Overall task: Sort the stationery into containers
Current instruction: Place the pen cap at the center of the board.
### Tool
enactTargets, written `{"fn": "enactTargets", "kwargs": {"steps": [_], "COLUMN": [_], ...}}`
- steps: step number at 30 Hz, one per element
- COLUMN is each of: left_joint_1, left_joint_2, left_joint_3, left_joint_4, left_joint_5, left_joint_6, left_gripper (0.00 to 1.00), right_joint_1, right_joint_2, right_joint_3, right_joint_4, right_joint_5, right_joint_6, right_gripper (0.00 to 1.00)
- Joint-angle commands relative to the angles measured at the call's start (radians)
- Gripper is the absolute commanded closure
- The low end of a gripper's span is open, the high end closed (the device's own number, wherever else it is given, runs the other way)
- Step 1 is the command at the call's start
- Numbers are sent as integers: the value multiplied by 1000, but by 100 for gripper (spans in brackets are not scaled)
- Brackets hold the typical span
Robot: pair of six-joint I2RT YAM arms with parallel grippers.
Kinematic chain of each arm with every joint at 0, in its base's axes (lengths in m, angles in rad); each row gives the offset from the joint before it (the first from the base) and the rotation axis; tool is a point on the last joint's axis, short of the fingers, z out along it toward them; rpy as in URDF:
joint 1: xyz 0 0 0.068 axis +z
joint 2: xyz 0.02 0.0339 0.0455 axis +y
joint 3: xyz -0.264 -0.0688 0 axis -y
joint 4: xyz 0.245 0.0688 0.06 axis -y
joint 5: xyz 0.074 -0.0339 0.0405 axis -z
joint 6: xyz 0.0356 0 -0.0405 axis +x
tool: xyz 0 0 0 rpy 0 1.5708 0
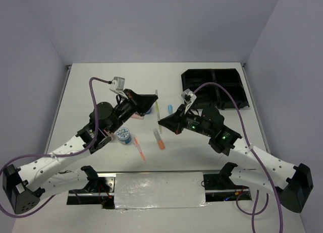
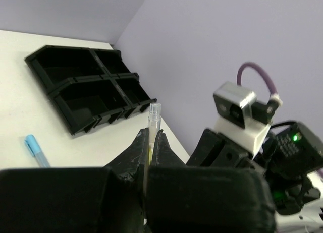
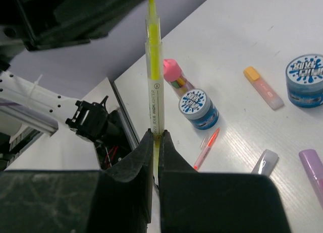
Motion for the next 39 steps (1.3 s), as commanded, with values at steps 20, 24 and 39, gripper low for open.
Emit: {"fn": "enactTargets", "kwargs": {"steps": [20, 24, 39], "left_joint_1": [-12, -47, -103], "left_joint_2": [215, 320, 618], "left_joint_3": [39, 11, 0], "left_joint_4": [-662, -703, -662], "left_joint_5": [-265, -280, -332], "left_joint_6": [-79, -128, -242], "left_gripper": [100, 100, 93], "right_joint_1": [-12, -14, -16], "right_joint_2": [-406, -432, -469], "right_joint_3": [76, 160, 91], "right_joint_4": [-624, -704, -668], "right_joint_5": [670, 748, 665], "right_joint_6": [-11, -40, -63], "right_gripper": [100, 100, 100]}}
